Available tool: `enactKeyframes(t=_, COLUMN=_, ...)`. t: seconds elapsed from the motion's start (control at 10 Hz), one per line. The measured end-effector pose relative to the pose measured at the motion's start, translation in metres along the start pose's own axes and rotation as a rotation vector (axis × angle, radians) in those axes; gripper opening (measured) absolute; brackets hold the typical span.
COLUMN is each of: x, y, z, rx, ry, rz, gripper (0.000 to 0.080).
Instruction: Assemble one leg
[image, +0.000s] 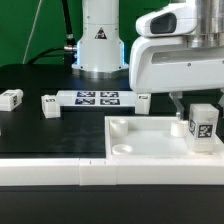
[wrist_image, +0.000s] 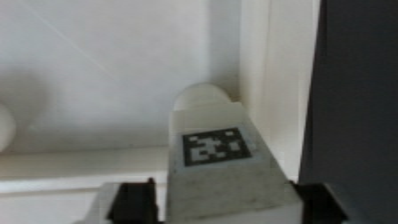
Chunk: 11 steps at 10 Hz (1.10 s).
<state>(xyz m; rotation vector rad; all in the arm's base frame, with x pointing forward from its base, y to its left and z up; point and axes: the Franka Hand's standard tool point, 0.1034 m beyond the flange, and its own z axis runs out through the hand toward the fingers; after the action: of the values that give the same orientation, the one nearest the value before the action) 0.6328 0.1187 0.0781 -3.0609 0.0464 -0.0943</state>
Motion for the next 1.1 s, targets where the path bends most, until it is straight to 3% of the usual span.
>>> enactKeyframes(t=0.3, x=0.0001, y=-0.0004, z=-0.0001, rx=0.002, ry=0.004, rz=0.079, gripper=0.0290)
enactKeyframes(t=1.1, x=-0.0032, y=-0.0015, z=0.0018, rx=0.048, ry=0.048, rz=1.140, gripper=0.0291)
